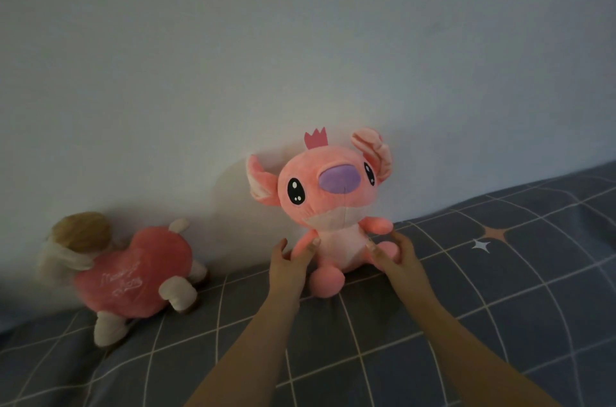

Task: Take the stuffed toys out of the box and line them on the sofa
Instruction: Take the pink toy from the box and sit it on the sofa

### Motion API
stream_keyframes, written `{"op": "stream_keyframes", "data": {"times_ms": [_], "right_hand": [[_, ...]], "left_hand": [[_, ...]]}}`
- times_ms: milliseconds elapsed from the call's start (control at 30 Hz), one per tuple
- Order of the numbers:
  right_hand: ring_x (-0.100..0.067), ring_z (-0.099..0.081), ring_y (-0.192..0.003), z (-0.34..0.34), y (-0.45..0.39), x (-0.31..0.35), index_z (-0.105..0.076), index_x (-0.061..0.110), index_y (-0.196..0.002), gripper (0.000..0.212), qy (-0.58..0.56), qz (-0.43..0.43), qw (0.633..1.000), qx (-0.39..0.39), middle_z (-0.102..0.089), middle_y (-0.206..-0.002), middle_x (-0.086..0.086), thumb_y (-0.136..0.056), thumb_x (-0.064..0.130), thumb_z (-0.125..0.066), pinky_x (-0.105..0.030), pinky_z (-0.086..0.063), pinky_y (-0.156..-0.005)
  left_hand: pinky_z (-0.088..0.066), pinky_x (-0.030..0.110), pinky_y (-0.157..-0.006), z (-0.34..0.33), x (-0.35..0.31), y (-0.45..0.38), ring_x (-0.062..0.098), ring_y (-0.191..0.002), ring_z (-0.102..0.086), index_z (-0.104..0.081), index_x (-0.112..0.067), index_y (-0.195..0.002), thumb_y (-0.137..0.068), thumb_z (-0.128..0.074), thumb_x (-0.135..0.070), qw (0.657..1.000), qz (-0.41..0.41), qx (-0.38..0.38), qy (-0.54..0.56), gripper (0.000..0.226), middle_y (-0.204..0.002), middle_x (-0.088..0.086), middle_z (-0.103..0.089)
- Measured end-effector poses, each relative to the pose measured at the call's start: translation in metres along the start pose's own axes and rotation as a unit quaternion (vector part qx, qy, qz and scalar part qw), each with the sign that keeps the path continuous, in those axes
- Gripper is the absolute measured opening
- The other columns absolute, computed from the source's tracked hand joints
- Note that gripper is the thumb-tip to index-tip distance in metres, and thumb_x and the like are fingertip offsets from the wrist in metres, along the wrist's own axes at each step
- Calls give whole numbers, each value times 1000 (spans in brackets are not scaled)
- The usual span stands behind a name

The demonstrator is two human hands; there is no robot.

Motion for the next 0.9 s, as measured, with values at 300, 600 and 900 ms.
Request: {"op": "stream_keyframes", "data": {"times_ms": [300, 600, 900], "right_hand": [[-23, -46, -124, 10, -1, 0, -32, 17, -142, 69, 3, -9, 1000, -28, -45, -140, -10, -83, 28, -68, -27, -34, -90], [-26, -37, -134, 19, 26, 5, -31, 14, -143, 79, 70, 14, 994, -78, -35, -148, -13, -79, 39, -69, -37, -33, -107], [-11, -48, -111, 53, 225, -103, -46, 17, -129, 45, 72, -73, 980, -168, -43, -121, 7, -88, 31, -60, -30, -48, -92]], "left_hand": [[-39, 42, -107, -10, 0, 9, 29, -131, -44, -22, -12, -148, -75, -77, -35, 999, 0, 5, -49, 94, -149, 13, -36], [-32, 40, -112, 8, 3, 43, 30, -135, -35, -19, -13, -149, -69, -82, -34, 996, -24, -76, -34, 103, -147, 16, -29], [-42, 12, -71, 5, 107, 189, -3, -81, -51, -48, -18, -121, -89, -61, -32, 998, 24, -9, -66, 37, -95, -12, -53]]}}
Point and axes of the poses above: each hand's wrist, its own y-axis away from the middle knuckle, its own z-axis out of the back of the hand, x = y × z, the point moved 10 cm from there along -y, towards the middle knuckle
